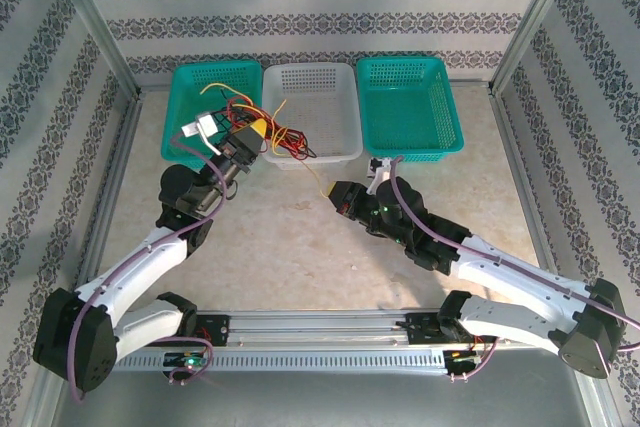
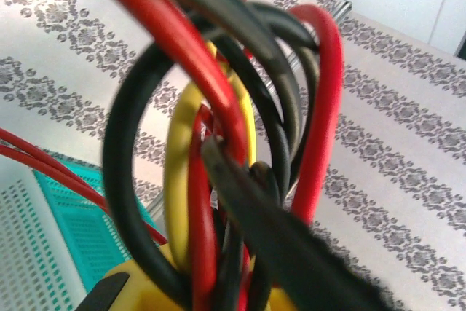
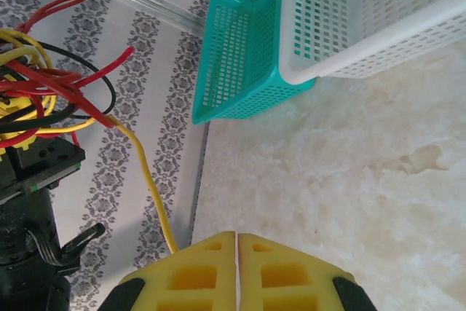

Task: Untangle the cables

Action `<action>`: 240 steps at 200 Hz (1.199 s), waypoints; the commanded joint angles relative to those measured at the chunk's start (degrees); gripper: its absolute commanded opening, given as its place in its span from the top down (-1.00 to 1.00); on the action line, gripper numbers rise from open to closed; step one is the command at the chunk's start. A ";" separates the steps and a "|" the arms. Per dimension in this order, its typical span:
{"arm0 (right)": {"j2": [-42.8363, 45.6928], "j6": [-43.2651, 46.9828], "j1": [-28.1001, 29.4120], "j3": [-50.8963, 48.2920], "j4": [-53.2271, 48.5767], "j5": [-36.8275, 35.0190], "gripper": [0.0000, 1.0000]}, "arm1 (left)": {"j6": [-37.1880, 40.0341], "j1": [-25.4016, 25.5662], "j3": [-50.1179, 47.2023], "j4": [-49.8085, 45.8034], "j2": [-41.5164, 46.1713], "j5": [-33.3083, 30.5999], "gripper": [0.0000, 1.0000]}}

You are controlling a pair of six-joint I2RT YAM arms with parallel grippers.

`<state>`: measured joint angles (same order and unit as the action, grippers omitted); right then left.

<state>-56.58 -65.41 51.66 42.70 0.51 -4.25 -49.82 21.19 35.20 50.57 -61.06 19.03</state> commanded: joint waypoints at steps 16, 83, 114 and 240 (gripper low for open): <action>2.92 5.20 1.08 5.50 -4.18 0.45 1.00 | 8.13 -1.24 -1.86 -4.14 1.66 -6.60 1.00; 4.37 11.26 1.40 16.62 -9.21 -5.18 1.00 | 11.79 -1.17 -5.32 -11.27 0.81 -12.84 1.00; 1.07 14.07 -0.68 20.96 -10.16 -4.33 1.00 | 10.99 -1.21 -6.20 -10.54 2.09 -12.73 1.00; 5.40 15.19 -24.37 33.12 -22.13 4.23 1.00 | 3.87 -1.21 -15.78 -22.42 11.89 -21.65 1.00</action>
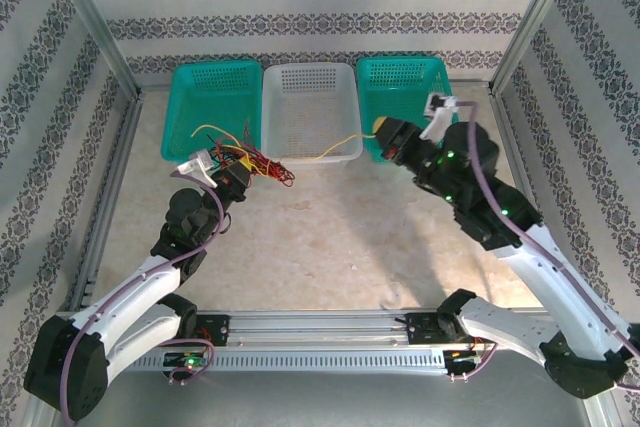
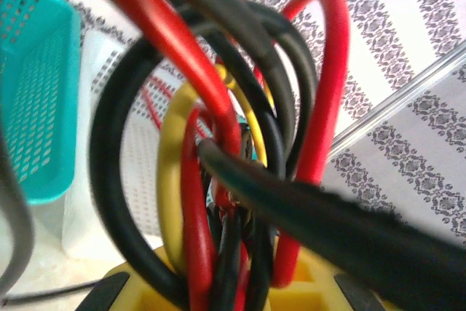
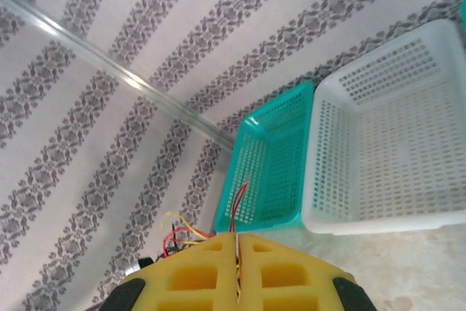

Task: Untangle the cables

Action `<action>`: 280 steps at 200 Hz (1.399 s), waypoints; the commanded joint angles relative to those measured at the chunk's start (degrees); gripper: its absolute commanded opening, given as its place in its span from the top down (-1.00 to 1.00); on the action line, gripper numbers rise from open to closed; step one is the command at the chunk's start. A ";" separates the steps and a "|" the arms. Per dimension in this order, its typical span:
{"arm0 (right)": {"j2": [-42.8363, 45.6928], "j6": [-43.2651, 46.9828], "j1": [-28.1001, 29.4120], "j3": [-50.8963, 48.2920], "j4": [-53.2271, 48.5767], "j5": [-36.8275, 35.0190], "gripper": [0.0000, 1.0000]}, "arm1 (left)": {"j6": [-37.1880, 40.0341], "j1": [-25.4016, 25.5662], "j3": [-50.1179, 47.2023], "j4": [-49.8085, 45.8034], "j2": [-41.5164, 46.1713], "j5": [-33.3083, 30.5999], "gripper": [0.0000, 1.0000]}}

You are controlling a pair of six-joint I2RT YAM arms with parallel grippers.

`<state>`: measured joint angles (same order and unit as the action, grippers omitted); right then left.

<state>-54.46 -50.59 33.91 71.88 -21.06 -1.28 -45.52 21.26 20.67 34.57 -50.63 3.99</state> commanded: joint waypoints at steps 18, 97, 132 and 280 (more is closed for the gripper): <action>4.01 0.93 -11.60 5.14 -4.07 1.43 1.00 | -0.63 -1.30 -1.11 -7.98 2.62 -6.97 1.00; 10.64 4.38 -32.39 7.57 -18.83 -1.55 1.00 | -3.92 -1.30 -4.77 -15.70 8.07 -8.79 1.00; 11.21 6.39 -33.47 10.08 -20.79 -1.53 1.00 | -5.55 -1.26 -6.34 -13.67 6.92 -5.97 1.00; 14.47 4.23 -25.22 -6.21 -13.12 5.86 1.00 | -8.53 15.75 6.15 -7.09 -22.10 14.16 -0.99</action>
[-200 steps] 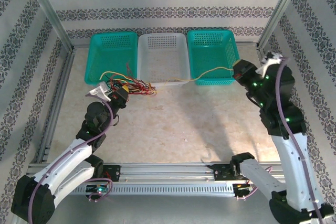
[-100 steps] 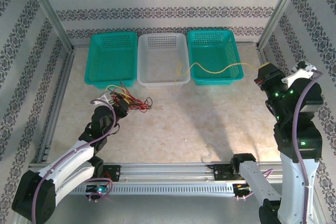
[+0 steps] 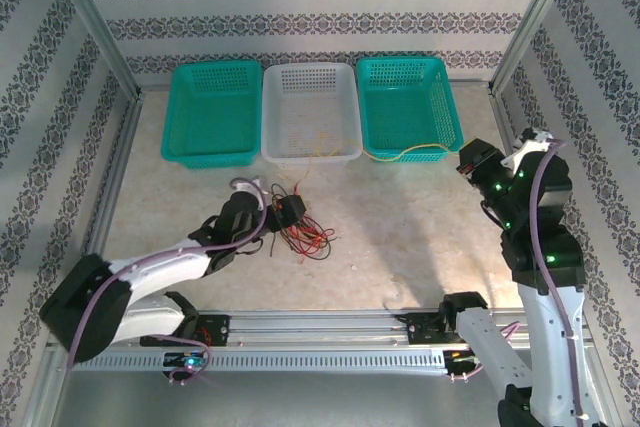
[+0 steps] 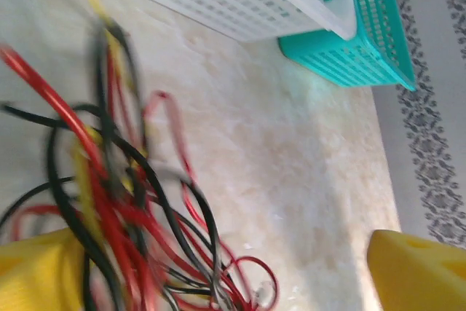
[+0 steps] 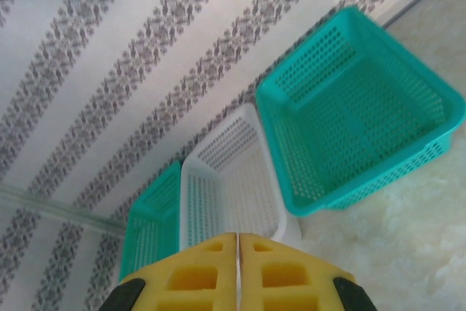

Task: Untangle the cables

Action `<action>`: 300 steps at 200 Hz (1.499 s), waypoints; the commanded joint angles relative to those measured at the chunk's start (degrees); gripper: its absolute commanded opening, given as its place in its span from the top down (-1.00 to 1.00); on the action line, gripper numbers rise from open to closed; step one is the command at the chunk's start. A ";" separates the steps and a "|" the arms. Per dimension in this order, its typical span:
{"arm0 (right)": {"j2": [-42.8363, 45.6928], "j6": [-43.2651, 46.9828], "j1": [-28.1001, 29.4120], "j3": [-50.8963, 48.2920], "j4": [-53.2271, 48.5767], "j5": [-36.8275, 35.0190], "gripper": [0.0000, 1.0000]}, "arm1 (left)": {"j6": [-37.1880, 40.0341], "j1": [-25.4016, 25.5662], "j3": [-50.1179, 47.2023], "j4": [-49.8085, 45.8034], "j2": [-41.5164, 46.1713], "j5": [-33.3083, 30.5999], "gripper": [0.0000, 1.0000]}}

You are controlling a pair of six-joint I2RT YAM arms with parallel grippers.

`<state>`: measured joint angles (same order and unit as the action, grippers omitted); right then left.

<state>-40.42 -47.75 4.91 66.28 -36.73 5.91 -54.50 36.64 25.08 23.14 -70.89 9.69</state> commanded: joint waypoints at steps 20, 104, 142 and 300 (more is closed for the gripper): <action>-0.29 3.34 7.06 0.54 2.04 -3.65 1.00 | 4.81 0.40 5.24 -11.03 4.16 4.90 -0.99; -6.07 7.92 11.02 4.56 3.50 -4.34 1.00 | 30.04 -2.70 20.81 -63.81 28.23 -14.11 -0.99; -9.10 8.27 14.16 6.36 3.79 -5.60 1.00 | 38.42 -6.30 38.66 -68.54 20.42 -3.20 -0.85; -11.96 5.29 15.96 11.34 6.61 -11.08 1.00 | 28.27 -24.33 42.92 -62.61 15.99 22.72 -0.37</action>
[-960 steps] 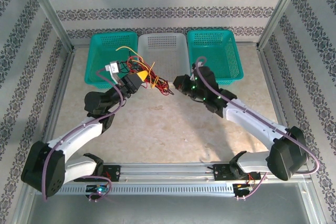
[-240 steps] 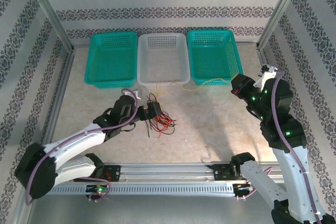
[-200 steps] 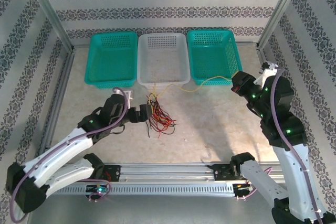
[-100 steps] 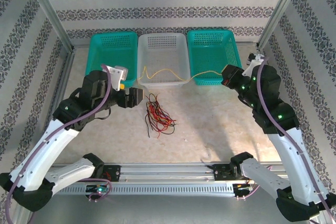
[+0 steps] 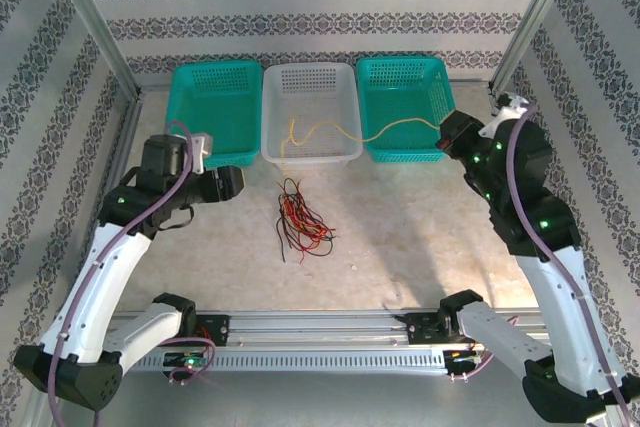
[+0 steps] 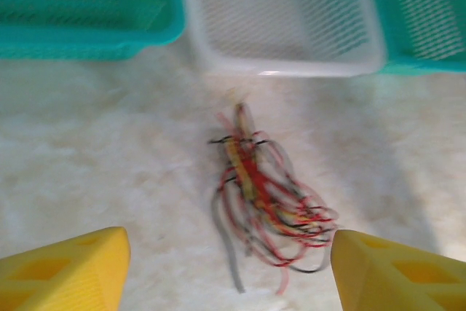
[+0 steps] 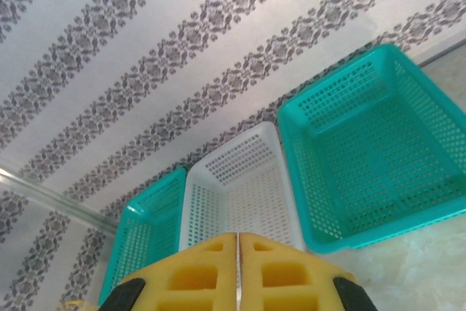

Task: Untangle the cables

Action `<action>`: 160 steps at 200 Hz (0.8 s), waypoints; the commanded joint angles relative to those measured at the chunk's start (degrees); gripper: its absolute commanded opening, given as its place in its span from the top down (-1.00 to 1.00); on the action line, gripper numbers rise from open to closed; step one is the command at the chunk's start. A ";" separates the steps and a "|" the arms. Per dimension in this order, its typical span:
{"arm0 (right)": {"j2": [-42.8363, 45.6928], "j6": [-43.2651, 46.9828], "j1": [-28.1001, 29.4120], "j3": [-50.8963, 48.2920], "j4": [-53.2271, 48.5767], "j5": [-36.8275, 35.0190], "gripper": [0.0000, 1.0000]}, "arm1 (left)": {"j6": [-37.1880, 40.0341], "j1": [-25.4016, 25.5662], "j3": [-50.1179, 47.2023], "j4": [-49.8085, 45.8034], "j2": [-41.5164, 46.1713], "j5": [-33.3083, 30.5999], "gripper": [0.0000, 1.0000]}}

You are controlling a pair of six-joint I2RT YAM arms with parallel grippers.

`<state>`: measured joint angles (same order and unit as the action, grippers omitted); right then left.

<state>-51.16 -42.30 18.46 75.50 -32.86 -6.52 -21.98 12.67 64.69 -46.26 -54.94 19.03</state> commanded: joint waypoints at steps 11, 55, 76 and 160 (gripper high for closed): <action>-2.21 0.27 3.64 2.82 3.27 1.58 1.00 | -7.17 0.08 3.64 11.22 -1.61 20.65 -0.28; -7.99 2.03 8.28 6.93 5.13 4.12 1.00 | -7.39 4.38 5.97 16.13 -5.24 21.94 -0.30; -9.44 2.14 9.48 7.98 6.00 4.44 1.00 | -6.96 4.32 4.32 14.67 -6.65 19.75 -0.23; -10.82 1.61 11.78 8.16 7.20 6.09 1.00 | -10.36 4.33 -0.43 19.66 -8.95 15.56 0.05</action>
<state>-62.19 -41.54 29.54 82.46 -27.53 -1.85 -30.74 16.78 64.90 -30.87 -63.16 35.88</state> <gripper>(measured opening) 0.057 0.493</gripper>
